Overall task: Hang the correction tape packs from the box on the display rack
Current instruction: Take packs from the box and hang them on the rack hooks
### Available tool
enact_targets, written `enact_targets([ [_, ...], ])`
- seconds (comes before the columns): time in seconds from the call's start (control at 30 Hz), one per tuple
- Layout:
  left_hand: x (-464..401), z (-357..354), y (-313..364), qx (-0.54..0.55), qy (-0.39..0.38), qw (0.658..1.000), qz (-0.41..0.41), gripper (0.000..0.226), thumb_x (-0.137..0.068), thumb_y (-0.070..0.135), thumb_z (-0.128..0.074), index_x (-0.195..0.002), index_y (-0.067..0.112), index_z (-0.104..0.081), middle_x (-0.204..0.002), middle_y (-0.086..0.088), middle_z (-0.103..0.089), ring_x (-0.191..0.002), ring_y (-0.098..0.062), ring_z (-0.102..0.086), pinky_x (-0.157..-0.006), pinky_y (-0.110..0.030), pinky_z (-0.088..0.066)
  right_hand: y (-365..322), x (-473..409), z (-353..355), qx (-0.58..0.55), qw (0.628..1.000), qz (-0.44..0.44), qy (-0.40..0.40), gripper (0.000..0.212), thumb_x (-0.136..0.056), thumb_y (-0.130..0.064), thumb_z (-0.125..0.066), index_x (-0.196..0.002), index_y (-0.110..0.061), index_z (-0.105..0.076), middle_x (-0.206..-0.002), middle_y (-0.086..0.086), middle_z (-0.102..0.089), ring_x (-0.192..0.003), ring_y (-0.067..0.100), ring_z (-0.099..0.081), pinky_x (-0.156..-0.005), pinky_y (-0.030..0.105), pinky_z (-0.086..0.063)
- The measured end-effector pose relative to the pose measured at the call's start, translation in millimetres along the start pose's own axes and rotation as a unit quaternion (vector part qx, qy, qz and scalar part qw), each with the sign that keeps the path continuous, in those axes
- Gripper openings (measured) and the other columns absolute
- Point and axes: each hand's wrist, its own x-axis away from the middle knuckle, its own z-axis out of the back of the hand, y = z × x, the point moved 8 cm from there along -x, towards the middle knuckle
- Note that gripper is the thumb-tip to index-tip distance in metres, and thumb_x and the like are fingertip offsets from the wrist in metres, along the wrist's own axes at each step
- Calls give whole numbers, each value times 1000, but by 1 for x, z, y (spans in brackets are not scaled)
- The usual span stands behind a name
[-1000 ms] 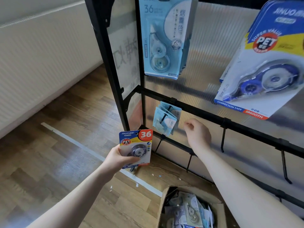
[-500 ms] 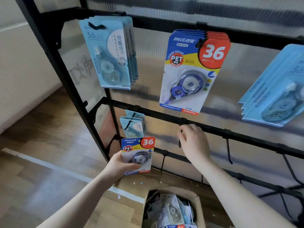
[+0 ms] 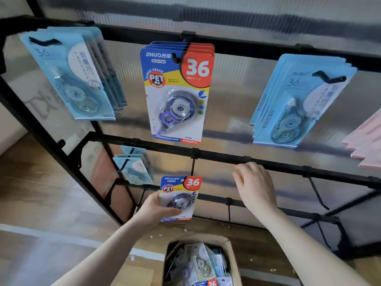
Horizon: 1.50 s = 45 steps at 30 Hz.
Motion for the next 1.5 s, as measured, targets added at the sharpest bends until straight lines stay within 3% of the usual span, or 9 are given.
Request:
enact_targets([
  [0.13,-9,-15,-1,-14,-15,1000,8,34,-73,-4,-77,-99,12,-62,-91,-1,-73,-79,-10,-71,-65,-18,-53,14,1,-3,2,1000,-9,1,12,-85,-14,-66,-95,-8,-69,-93,11,-67,-85,30,-60,-75,35,-48],
  [0.3,-18,-20,-14,-36,-28,999,27,35,-73,-3,-77,-103,9,-63,-94,-4,-73,-84,-14,-71,-73,-23,-55,24,1,-12,1,1000,-17,-11,17,-87,-15,-64,-101,-7,-68,-98,12,-66,-90,31,-60,-79,36,-48],
  [0.7,-40,-22,-25,-48,-22,997,58,37,-74,2,-79,-106,9,-62,-94,-3,-72,-79,-10,-70,-66,-21,-54,25,1,-30,-16,998,-19,-49,23,-91,-20,-59,-110,-8,-66,-110,13,-64,-102,30,-58,-86,36,-47],
  [0.93,-65,-18,-1,-172,8,985,27,40,-77,16,-78,-111,9,-57,-101,-4,-66,-89,-12,-62,-69,-19,-47,28,0,-32,-21,999,-8,-31,21,-87,-17,-64,-105,-7,-68,-105,14,-66,-97,31,-61,-83,39,-50],
  [1.07,-70,-28,21,-251,-8,968,-13,31,-86,16,-70,-113,12,-55,-115,-12,-62,-105,-22,-58,-87,-30,-48,34,-1,-34,-14,1000,-6,-25,22,-87,-17,-64,-107,-7,-68,-105,14,-66,-96,31,-61,-82,38,-49],
  [1.2,-74,-36,29,-279,-10,960,-10,40,-90,17,-65,-126,7,-50,-125,-13,-58,-116,-25,-54,-81,-23,-46,38,-1,-34,-11,1000,4,-13,21,-84,-15,-68,-103,-6,-69,-99,14,-66,-90,32,-63,-77,38,-51],
  [1.3,-79,-37,24,-269,-4,963,1,41,-89,16,-66,-126,7,-51,-124,-13,-58,-116,-25,-54,-89,-28,-45,42,0,-34,-3,1000,13,-6,21,-81,-13,-71,-101,-6,-69,-96,14,-67,-87,31,-64,-75,38,-52],
  [1.43,-89,-28,14,-212,25,977,3,40,-86,18,-69,-121,11,-52,-109,-3,-60,-100,-15,-56,-70,-17,-45,46,1,-34,3,1000,13,-10,21,-82,-15,-70,-102,-7,-69,-98,13,-67,-90,31,-64,-77,38,-52],
  [1.5,-94,-22,11,-209,38,977,-5,35,-87,22,-68,-117,11,-55,-107,-1,-63,-100,-18,-59,-70,-17,-46,46,1,-34,7,1000,12,-15,22,-82,-16,-70,-102,-7,-69,-99,12,-67,-90,30,-64,-77,37,-52],
])
